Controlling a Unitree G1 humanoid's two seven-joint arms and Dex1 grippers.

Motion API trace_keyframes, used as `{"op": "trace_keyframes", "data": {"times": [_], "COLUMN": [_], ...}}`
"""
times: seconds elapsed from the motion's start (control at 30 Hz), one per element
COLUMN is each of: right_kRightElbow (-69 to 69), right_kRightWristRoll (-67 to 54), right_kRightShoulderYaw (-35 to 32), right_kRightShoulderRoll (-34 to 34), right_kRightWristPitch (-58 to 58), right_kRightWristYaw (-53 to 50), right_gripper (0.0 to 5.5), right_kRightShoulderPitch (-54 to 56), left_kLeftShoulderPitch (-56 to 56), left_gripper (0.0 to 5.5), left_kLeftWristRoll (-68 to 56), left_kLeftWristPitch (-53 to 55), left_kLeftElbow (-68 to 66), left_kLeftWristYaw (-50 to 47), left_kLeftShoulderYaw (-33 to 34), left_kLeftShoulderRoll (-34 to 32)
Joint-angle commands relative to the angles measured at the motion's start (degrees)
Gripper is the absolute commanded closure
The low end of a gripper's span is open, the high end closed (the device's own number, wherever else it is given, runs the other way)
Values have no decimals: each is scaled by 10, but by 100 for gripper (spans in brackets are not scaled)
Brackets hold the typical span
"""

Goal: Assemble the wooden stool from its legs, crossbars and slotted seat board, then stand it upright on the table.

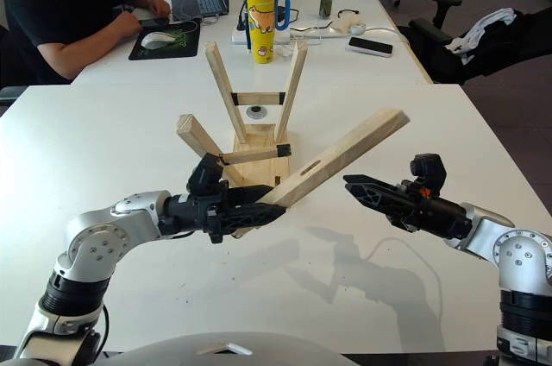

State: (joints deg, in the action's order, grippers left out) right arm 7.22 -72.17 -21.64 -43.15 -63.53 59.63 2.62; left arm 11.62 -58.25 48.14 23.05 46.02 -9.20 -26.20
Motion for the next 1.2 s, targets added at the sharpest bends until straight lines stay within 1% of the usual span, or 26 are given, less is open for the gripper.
{"op": "trace_keyframes", "data": {"times": [0.03,0.3,0.33,0.53,0.6,0.67,0.7,0.77,0.8,0.93,1.0,1.2], "right_kRightElbow": [1,-6,-5,3,8,6,6,8,7,6,4,0], "right_kRightWristRoll": [-34,-46,-49,-47,-35,-34,-33,-25,-23,-15,-11,6], "right_kRightShoulderYaw": [-14,-2,-1,11,17,19,21,24,25,27,28,32], "right_kRightShoulderRoll": [4,4,4,-8,-12,-12,-14,-17,-18,-17,-18,-20], "right_kRightWristPitch": [-20,-25,-28,-40,-38,-37,-37,-34,-34,-34,-33,-24], "right_kRightWristYaw": [-23,-20,-18,7,17,18,21,31,34,42,46,55], "right_gripper": [10,10,38,127,168,193,216,242,265,327,341,341], "right_kRightShoulderPitch": [19,37,39,36,31,34,34,30,30,30,32,31], "left_kLeftShoulderPitch": [-7,-12,-13,-11,-8,-7,-7,-7,-8,-10,-11,-18], "left_gripper": [346,346,346,346,346,346,346,346,346,346,346,346], "left_kLeftWristRoll": [9,13,13,-2,-8,-9,-12,-12,-10,-12,-13,18], "left_kLeftWristPitch": [3,27,33,65,74,78,80,83,84,89,90,68], "left_kLeftElbow": [-16,-17,-18,-14,-15,-13,-15,-16,-16,-15,-14,-14], "left_kLeftWristYaw": [32,60,62,71,70,70,67,67,67,69,69,66], "left_kLeftShoulderYaw": [-1,-11,-12,-5,0,2,5,7,7,9,10,0], "left_kLeftShoulderRoll": [-12,-21,-23,-32,-30,-31,-30,-30,-30,-30,-30,-27]}}
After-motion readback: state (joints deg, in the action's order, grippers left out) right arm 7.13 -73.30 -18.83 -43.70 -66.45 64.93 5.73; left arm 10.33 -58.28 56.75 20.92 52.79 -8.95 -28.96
